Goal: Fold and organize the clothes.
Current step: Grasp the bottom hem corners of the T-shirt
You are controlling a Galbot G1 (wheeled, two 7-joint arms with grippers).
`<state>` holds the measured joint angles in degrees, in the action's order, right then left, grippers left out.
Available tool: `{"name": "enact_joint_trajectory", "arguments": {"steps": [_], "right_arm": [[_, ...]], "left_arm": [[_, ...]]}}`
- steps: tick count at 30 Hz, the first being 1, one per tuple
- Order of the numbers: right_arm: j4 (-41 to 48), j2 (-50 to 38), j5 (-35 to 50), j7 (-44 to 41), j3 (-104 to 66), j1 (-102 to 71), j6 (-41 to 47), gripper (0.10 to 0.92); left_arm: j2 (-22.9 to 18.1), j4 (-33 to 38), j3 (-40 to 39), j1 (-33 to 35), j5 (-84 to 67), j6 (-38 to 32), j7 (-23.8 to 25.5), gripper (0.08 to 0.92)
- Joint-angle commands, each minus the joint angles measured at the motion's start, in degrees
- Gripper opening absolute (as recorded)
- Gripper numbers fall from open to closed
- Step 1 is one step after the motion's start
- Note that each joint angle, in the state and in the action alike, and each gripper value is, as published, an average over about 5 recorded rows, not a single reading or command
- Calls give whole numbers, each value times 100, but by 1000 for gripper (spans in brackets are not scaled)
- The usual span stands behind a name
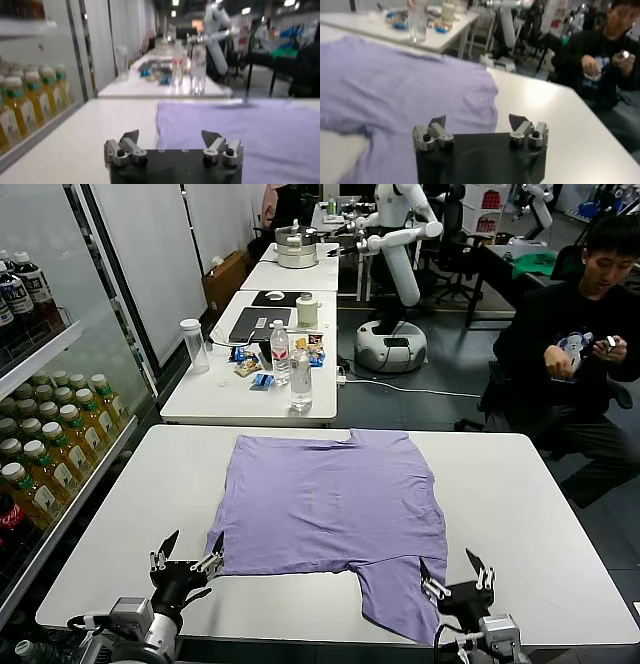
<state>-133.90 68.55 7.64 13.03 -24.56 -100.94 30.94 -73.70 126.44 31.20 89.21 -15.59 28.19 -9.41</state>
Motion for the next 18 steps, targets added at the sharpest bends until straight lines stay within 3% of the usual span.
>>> {"name": "enact_joint_trajectory", "arguments": {"steps": [1,18], "right_arm": [[22,63,-123,9,25,-477,159,823],[497,114,260,64,159,-418,57,817]], "left_arm": [[261,-870,-81,-480,-250,524,-248,823],[139,-805,-304,-349,-398,523,-244,823]]}}
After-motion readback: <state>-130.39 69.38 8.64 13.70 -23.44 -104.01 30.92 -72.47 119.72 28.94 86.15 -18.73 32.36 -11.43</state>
